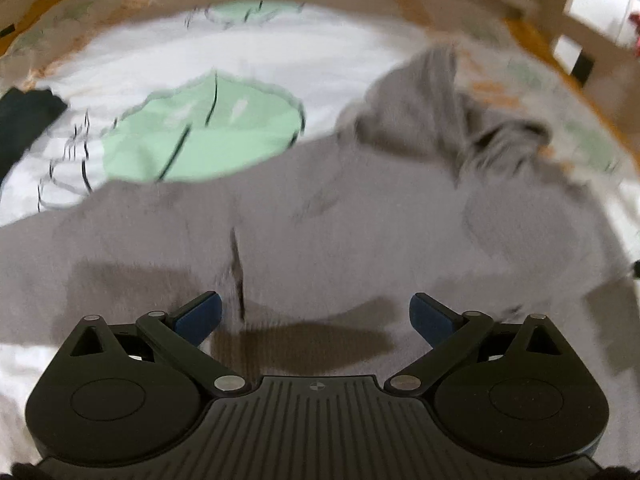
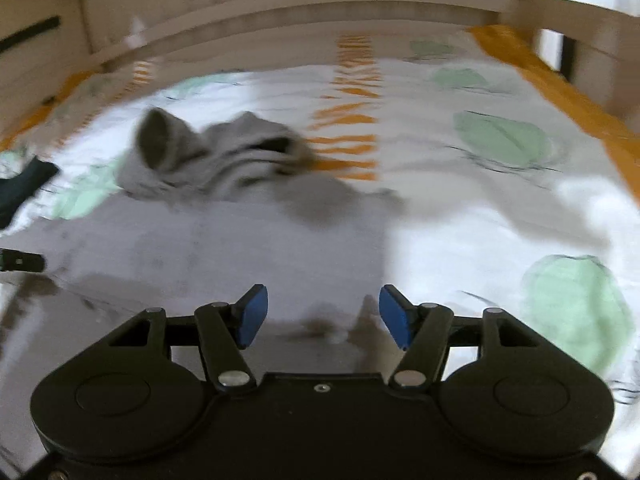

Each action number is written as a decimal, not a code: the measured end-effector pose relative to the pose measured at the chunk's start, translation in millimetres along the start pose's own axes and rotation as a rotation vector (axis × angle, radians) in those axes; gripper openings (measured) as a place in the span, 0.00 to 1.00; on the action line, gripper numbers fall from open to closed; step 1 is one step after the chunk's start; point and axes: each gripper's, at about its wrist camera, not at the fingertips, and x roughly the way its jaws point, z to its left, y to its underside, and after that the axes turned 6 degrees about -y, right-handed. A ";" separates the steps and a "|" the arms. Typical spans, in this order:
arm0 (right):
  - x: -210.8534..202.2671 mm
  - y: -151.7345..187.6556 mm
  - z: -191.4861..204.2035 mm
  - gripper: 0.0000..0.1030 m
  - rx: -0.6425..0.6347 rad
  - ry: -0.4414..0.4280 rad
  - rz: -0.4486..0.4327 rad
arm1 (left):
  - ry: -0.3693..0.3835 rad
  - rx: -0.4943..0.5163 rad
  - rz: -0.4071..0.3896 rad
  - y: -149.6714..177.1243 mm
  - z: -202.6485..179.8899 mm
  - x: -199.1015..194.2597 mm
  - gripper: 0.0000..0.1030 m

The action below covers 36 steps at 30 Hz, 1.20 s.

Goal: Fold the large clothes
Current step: 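Carry the held sleeve across the hoodie body and open the right gripper, then move the left gripper to the other sleeve cuff and close on it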

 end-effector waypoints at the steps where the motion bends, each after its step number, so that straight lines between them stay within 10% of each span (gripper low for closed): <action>1: 1.2 1.8 -4.7 0.65 -0.010 0.032 0.023 | -0.016 0.004 0.028 2.7 -0.3 6.8 0.98; 17: 34.9 9.9 -22.5 0.72 -0.112 0.250 0.047 | -0.032 -0.024 0.077 5.3 5.6 20.6 0.99; 25: 13.7 3.5 -34.8 0.71 -0.063 0.238 0.195 | -0.045 -0.019 0.079 4.9 3.4 21.6 0.99; 32: 5.2 -9.2 -34.9 0.74 0.042 0.138 -0.012 | -0.046 -0.019 0.075 5.9 4.0 20.7 0.99; 36: 40.0 6.9 -30.0 0.78 -0.006 0.181 0.147 | -0.035 -0.018 0.072 6.3 6.9 20.2 0.99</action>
